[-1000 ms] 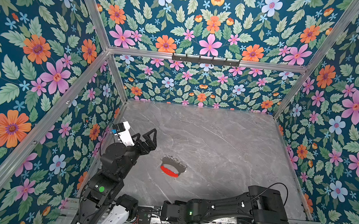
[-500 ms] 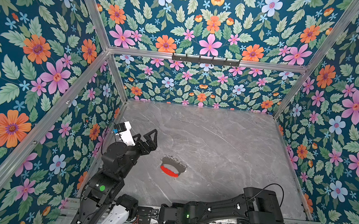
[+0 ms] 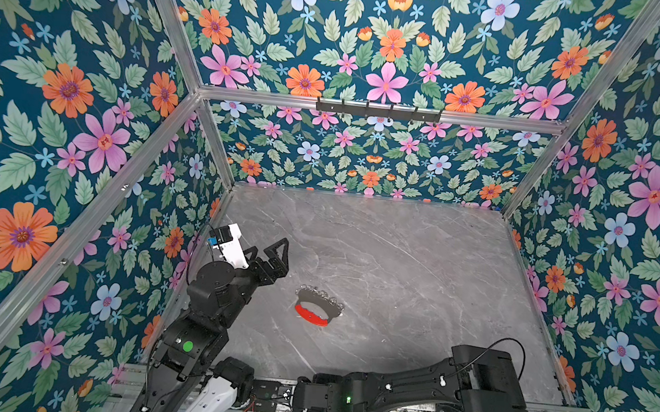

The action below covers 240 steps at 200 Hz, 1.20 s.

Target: Remove the keys from the keyring

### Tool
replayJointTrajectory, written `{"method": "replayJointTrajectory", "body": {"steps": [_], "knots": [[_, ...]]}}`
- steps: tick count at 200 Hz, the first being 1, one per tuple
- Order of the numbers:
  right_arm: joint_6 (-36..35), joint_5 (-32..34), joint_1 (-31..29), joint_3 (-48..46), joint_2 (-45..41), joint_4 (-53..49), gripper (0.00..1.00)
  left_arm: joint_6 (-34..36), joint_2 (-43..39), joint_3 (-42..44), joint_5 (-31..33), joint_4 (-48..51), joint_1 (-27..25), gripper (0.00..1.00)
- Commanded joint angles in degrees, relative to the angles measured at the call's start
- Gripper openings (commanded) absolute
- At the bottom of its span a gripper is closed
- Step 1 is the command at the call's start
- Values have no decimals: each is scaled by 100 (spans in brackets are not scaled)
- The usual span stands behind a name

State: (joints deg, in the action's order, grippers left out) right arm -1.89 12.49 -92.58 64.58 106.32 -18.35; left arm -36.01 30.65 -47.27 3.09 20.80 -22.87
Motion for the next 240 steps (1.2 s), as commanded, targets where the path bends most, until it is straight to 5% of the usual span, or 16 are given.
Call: {"method": "replayJointTrajectory", "body": {"steps": [1,116,161,195,212,240], "knots": [[78,489,42,-161,-244,92,0,41,2,-4,34,-65,3,100],[2368,333,1911,-1966,-2082,854,0,-32,-108,355,-2,-259,6,100],[3265,832,2488,-2493,-2598,523,0,-59,-125,570,63,-391,2,100],[3419,890,2809,-2713,-2907,509,0,-89,-31,700,5,-556,4,100],[3458,926,2907,-2767,-3058,527,12,-90,28,718,-19,-633,7,100],[3356,1054,2923,-2802,-3509,598,58,-77,42,754,45,-771,6,100]]}}
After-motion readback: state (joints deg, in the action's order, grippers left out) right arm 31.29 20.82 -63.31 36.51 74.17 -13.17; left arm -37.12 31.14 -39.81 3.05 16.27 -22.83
